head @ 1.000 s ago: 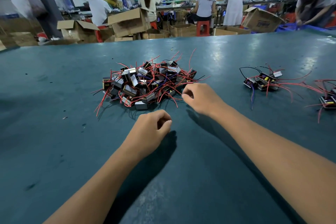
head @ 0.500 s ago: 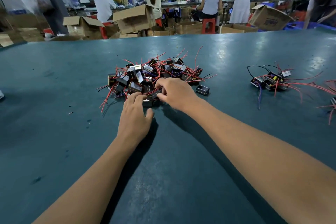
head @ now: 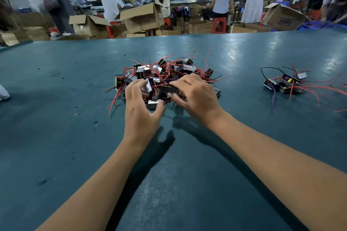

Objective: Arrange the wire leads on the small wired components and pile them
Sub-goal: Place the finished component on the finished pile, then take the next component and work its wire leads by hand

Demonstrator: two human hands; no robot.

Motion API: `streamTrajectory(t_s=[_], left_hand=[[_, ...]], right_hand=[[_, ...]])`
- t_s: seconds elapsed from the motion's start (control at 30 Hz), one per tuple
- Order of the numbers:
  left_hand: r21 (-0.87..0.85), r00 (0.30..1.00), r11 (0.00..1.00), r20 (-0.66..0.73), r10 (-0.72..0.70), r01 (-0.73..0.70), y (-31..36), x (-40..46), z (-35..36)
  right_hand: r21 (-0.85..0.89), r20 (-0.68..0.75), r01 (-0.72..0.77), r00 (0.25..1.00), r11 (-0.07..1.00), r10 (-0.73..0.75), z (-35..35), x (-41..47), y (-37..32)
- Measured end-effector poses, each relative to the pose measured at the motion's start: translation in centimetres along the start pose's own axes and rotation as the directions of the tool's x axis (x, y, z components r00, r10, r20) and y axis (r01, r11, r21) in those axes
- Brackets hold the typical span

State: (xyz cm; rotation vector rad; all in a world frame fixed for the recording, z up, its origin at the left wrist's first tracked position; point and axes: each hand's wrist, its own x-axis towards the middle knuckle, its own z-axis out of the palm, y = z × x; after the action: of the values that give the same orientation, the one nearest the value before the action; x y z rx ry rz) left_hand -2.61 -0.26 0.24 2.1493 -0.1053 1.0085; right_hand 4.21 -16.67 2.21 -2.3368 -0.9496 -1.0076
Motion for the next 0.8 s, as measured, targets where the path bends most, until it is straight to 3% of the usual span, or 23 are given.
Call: streamTrajectory(t_s=[0.1,0.2,0.33,0.43,0.57,0.67,0.73,0.8], left_hand=[[-0.003,0.997,1.000,0.070,0.022,-0.021,0.2,-0.3,0.0],[-0.030,0.972,1.000,0.233,0.001,0.007,0.3,-0.4,0.0],[-0.061,0.824,0.991,0.552,0.132,-0.118,0.8,-1.1,0.1],[-0.133,0.717,0.979,0.667,0.203,-0.154,1.0,-1.7,0.3],[-0.258,0.645,0.963,0.723,0.248,-0.081,1.3,-2.0,0.2],[-0.309,0.669,0.950,0.714,0.207,0.036,1.6,-2.0,-0.1],[-0.339,0.701,0.926,0.701,0.133,0.164,1.3,-1.8,-0.3],[-0.386,0.679,0.880,0.727,0.104,0.278,1.1,-1.5,-0.7]], right_hand=[[0.007,-0.088,0.079,0.993,0.997,-0.078,-1.9,-1.8,-0.3],[-0.019,-0.078,0.166,0.983,0.986,-0.167,-3.7,-4.1,-0.4],[-0.017,0.017,0.204,0.979,0.979,-0.204,-5.3,-6.8,-0.4],[0.072,0.150,0.222,0.961,0.972,-0.231,-6.0,-7.8,-0.3],[0.248,0.221,0.126,0.958,0.961,-0.183,-6.2,-7.9,-0.5],[0.396,0.245,0.015,0.962,0.918,-0.121,-6.3,-8.3,-0.7],[0.395,0.183,-0.016,0.981,0.918,-0.062,-6.3,-8.6,-0.4],[0.326,0.085,-0.014,0.996,0.945,-0.015,-6.3,-8.4,0.0]])
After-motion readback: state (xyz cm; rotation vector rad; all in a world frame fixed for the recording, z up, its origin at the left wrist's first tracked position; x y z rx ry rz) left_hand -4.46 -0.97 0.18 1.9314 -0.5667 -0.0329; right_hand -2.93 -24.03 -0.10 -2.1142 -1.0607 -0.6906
